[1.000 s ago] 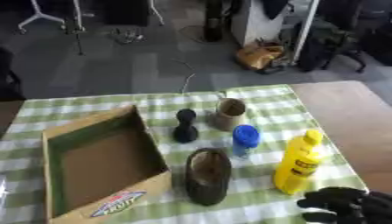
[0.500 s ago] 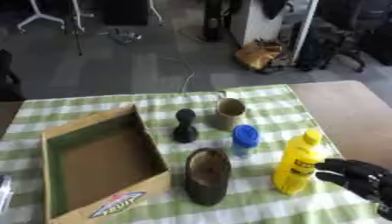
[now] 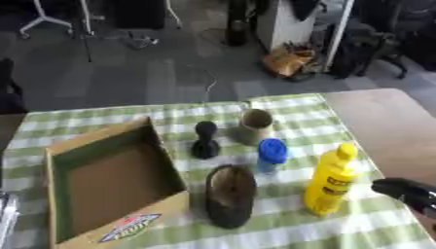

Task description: Pick up objects on the table and place them in the box.

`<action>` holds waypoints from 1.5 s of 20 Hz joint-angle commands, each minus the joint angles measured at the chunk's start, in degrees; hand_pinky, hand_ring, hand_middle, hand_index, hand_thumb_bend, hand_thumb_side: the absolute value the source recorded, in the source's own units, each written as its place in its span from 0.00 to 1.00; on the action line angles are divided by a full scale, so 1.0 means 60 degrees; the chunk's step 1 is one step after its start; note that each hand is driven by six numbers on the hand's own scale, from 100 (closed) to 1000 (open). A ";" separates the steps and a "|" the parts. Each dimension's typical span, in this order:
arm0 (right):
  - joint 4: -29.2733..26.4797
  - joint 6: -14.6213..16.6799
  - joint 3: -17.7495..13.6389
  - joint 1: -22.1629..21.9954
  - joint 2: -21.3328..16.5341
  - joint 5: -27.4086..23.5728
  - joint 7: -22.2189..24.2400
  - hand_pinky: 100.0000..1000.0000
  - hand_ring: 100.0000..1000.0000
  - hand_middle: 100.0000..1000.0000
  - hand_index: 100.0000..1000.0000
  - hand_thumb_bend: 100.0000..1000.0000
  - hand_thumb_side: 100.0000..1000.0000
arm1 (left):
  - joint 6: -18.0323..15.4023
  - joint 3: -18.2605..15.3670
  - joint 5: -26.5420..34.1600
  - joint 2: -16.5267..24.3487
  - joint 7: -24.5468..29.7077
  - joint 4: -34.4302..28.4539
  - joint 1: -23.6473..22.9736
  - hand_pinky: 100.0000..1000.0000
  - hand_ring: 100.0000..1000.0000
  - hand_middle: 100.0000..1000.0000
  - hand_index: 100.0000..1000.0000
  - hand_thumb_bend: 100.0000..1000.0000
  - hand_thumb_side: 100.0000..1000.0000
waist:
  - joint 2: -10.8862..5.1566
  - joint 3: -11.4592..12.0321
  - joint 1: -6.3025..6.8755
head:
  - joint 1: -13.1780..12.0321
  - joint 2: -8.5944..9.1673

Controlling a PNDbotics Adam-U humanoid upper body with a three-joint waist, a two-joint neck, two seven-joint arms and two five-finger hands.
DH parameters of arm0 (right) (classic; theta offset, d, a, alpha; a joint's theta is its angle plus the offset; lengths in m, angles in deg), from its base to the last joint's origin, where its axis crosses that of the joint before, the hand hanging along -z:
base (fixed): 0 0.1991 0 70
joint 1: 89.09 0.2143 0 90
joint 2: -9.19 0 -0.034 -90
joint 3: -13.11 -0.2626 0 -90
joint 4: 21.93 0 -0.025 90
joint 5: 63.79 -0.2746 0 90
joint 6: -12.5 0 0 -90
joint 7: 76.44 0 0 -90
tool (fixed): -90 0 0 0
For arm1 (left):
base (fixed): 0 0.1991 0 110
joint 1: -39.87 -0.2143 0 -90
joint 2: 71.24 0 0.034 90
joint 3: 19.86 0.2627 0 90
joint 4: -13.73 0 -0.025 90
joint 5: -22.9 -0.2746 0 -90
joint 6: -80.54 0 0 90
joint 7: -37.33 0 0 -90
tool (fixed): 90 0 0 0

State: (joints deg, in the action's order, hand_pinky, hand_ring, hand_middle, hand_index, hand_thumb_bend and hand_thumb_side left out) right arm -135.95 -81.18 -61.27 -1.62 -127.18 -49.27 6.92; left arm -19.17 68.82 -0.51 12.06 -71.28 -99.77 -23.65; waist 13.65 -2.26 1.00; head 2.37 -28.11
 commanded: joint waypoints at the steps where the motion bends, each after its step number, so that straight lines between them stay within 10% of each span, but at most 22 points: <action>1: -0.0095 -0.0150 -0.0093 0.0115 -0.0244 -0.1117 0.0140 1.00 1.00 1.00 1.00 0.86 0.91 | 0.0042 -0.0007 0.0054 0.0057 0.0030 -0.0182 0.0059 0.86 0.95 0.88 0.77 0.01 1.00 | -0.0108 0.0034 -0.0016 | -0.0014 0.0055; 13: -0.0095 0.1702 0.0216 0.0995 0.0047 -0.4555 -0.2162 0.99 1.00 0.99 1.00 0.80 0.96 | 0.0061 0.0106 0.0193 -0.0042 0.0163 -0.0182 0.0029 0.86 0.93 0.85 0.75 0.01 1.00 | -0.0109 0.0189 -0.0030 | 0.0040 0.0116; 21: -0.0095 0.1952 0.0271 0.0598 0.0447 -0.4656 -0.2571 1.00 1.00 1.00 1.00 0.82 0.91 | 0.0010 0.0134 0.0301 -0.0123 0.0165 -0.0182 -0.0045 0.86 0.92 0.84 0.74 0.01 1.00 | -0.0095 0.0235 -0.0035 | 0.0043 0.0152; 30: -0.0095 0.1411 0.0225 0.0804 0.0842 -0.6746 -0.3032 1.00 1.00 1.00 1.00 0.78 0.93 | 0.0003 0.0188 0.0385 -0.0200 0.0214 -0.0182 -0.0052 0.86 0.91 0.82 0.73 0.00 1.00 | -0.0099 0.0288 -0.0006 | 0.0087 0.0194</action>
State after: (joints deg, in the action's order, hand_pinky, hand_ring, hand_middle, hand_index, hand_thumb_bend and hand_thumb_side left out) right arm -135.95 -72.27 -58.94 2.66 -121.27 -87.90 -10.54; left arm -19.10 69.90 1.51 10.54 -70.22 -99.77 -24.46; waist 13.80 -0.61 1.03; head 2.72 -27.53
